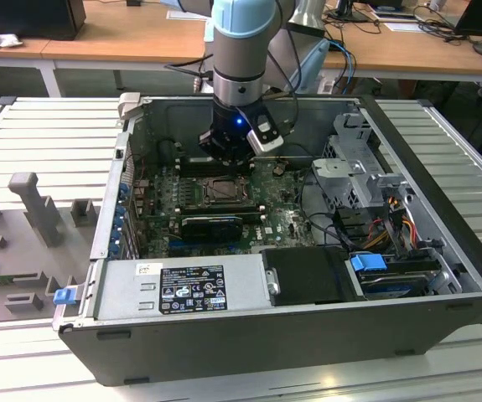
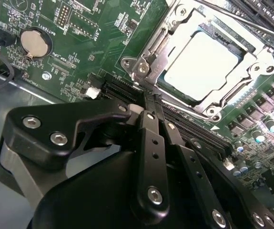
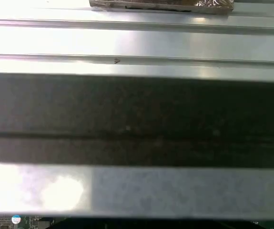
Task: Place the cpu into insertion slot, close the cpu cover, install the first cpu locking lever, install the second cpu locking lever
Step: 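Install the first cpu locking lever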
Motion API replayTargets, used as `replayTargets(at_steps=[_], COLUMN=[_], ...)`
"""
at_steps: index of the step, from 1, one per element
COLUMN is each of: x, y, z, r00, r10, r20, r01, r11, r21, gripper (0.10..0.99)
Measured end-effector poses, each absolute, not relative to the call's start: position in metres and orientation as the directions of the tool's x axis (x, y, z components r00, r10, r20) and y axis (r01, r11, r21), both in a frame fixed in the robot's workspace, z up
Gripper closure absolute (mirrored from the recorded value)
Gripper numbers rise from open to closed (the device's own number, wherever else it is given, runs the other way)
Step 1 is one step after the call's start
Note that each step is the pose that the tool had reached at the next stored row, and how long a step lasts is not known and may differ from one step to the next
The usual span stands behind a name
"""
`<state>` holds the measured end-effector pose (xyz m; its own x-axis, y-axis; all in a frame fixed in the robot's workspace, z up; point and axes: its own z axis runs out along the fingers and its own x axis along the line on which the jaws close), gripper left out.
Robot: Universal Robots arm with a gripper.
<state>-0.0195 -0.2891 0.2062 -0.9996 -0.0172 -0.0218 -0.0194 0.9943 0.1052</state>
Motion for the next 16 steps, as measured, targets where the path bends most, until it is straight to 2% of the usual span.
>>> replayTargets(at_steps=[6, 16], x=[-0.0195, -0.0192], y=[-0.2893, -0.2886], z=[0.2031, 0.2073], r00=[-1.000, -1.000], r10=[-0.018, -0.018], r20=[-0.021, -0.022], r01=[-0.019, -0.020], r11=[0.996, 0.995], r21=[0.090, 0.096], gripper=[0.980, 0.980])
